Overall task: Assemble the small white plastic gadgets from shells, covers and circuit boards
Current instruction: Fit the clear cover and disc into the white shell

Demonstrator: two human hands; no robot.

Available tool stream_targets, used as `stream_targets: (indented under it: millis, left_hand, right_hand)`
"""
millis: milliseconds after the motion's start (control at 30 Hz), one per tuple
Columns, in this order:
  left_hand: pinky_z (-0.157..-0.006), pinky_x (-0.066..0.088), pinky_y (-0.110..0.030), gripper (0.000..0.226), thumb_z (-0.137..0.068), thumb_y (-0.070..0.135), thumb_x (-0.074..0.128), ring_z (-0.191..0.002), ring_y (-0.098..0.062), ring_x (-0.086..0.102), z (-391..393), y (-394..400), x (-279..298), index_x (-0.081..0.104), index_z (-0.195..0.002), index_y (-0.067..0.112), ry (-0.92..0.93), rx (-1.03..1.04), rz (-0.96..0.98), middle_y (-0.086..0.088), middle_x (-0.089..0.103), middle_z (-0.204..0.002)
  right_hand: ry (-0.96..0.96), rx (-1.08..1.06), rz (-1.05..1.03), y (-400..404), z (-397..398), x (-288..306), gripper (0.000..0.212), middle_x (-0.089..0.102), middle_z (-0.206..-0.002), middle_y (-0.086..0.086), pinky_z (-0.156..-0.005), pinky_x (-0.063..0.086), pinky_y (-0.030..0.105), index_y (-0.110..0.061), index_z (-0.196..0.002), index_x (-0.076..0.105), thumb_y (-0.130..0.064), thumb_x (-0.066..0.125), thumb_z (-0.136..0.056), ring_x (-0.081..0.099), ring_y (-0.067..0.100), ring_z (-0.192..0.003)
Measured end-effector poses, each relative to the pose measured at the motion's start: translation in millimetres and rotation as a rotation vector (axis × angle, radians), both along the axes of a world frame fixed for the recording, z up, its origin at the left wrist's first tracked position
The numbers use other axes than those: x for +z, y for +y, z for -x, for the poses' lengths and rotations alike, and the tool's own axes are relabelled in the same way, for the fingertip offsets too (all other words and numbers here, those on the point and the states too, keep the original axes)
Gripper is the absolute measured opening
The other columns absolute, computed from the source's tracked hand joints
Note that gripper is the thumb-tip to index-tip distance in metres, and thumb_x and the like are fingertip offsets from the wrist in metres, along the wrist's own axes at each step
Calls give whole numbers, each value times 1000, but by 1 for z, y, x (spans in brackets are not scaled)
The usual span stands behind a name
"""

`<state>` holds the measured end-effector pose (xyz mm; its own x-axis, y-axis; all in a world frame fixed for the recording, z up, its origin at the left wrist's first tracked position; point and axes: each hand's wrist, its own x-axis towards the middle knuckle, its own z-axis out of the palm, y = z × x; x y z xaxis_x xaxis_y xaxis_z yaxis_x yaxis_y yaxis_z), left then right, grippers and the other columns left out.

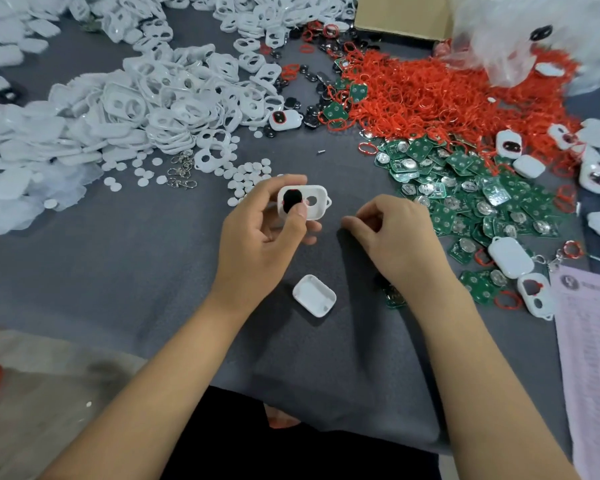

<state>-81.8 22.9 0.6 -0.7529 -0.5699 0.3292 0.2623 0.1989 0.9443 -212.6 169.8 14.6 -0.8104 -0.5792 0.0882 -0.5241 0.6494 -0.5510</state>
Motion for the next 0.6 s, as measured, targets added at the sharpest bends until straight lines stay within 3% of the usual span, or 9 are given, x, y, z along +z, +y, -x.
stream_targets:
  millis: [100, 167, 267, 367, 500, 600]
  left_hand:
    - [-64, 61, -25, 17, -103, 10, 60, -77, -18, 78, 0, -1, 2, 68, -110, 24, -9, -8, 19, 4, 75, -95]
    - [-63, 61, -26, 12, -104, 11, 59, -75, -19, 78, 1, 0, 1, 65, -107, 22, -17, -16, 10, 1, 75, -94]
    - [-61, 61, -26, 12, -108, 14, 53, -75, -23, 79, 2, 2, 1, 58, -109, 25, -19, -27, -56, -5, 74, -99]
    - [-59, 61, -28, 10, -110, 19, 50, -76, -24, 80, 3, 1, 0, 57, -113, 25, -31, -22, -80, -11, 76, -104]
    - [-58, 61, -27, 13, -109, 20, 52, -74, -24, 79, 3, 0, -1, 63, -112, 25, -53, -41, -71, -7, 77, -102]
    - [-59, 62, -28, 15, -109, 20, 53, -73, -23, 79, 3, 0, -1, 66, -113, 27, -71, -35, -65, -1, 78, -100]
  right_hand:
    - [-86, 35, 12, 7, 4, 4, 9, 59, -62, -21, -58, 38, 12, -17, -89, 77, -25, 82, -88, 58, -1, -58]
    - [-120, 43, -1, 8, 7, 5, 6, 57, -57, -22, -56, 41, 9, -21, -86, 78, -24, 83, -87, 58, -4, -54]
    - [-128, 54, -23, 10, 9, 3, 13, 64, -71, -13, -61, 42, 21, -26, -82, 71, -32, 81, -88, 58, 0, -65]
    - [-110, 76, 38, 14, 6, -1, 17, 65, -75, -12, -58, 42, 18, -29, -83, 63, -37, 74, -94, 59, 1, -66]
    - [-328, 99, 487, 4, -6, 3, 12, 69, -70, 4, -43, 49, 26, -14, -92, 63, -19, 70, -99, 60, 12, -49]
    - [-511, 136, 780, -4, -17, 8, 3, 69, -72, 6, -45, 52, 26, -5, -95, 68, -5, 71, -96, 64, 15, -58]
